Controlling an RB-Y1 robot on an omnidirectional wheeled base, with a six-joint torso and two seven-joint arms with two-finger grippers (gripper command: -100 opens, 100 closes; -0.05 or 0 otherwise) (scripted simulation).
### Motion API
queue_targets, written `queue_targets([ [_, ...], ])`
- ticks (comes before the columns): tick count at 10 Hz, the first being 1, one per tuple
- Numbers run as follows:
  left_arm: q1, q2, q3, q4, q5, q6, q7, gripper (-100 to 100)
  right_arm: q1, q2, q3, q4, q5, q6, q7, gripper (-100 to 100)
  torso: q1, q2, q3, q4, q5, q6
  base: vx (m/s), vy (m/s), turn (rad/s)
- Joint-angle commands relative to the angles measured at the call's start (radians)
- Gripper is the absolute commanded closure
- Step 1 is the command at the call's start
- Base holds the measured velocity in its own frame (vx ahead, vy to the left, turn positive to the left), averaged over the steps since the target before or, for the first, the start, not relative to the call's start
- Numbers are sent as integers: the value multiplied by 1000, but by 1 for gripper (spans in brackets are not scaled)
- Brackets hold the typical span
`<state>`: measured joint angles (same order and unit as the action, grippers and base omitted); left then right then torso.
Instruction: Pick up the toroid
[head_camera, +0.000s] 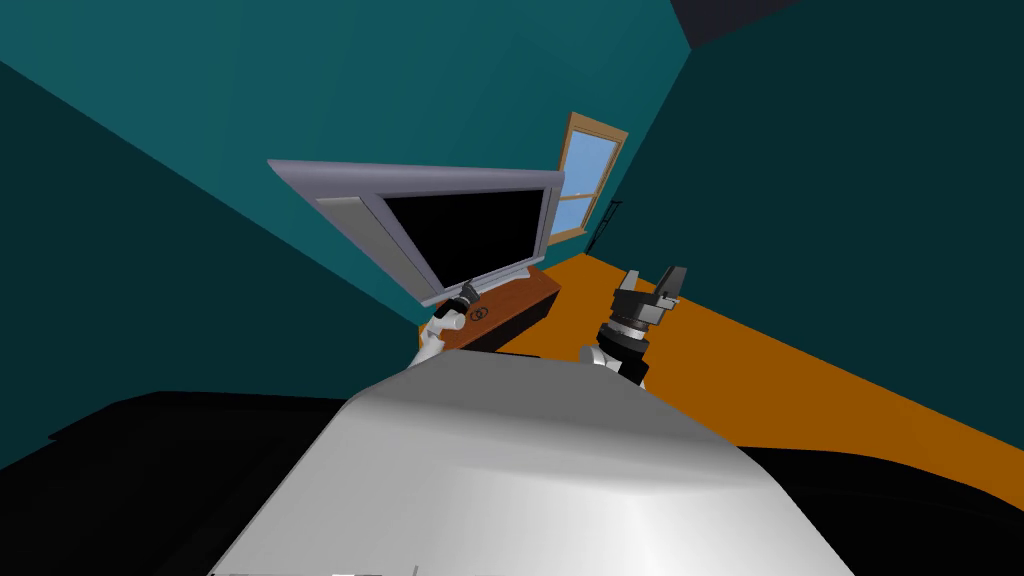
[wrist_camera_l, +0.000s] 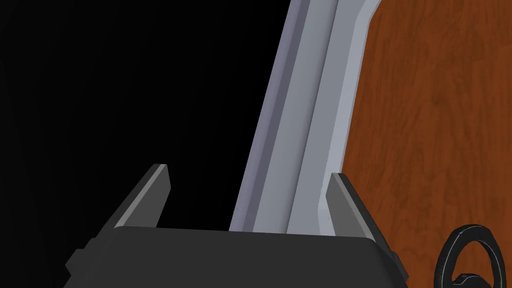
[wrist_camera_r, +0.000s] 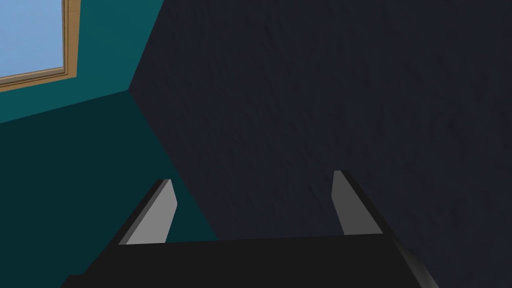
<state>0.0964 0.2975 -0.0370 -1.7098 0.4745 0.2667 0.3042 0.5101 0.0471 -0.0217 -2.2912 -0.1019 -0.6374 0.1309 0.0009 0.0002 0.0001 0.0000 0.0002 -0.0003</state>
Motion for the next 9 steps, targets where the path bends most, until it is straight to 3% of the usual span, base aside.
queue_targets([
  [1,-11,-1,2,19,7,50,10,-100,0,0,0,0,0,0,0,0,0,0,0,0,0,0,-10,12,-45],
  [4,-67,21,7,100,54,136,46,-100,0,0,0,0,0,0,0,0,0,0,0,0,0,0,-9,10,-73],
  [6,-67,21,7,110,54,166,46,-100,0,0,0,0,0,0,0,0,0,0,0,0,0,0,-4,5,-23],
  [9,-122,42,12,199,100,258,81,-100,0,0,0,0,0,0,0,0,0,0,0,0,0,0,-9,10,-47],
])
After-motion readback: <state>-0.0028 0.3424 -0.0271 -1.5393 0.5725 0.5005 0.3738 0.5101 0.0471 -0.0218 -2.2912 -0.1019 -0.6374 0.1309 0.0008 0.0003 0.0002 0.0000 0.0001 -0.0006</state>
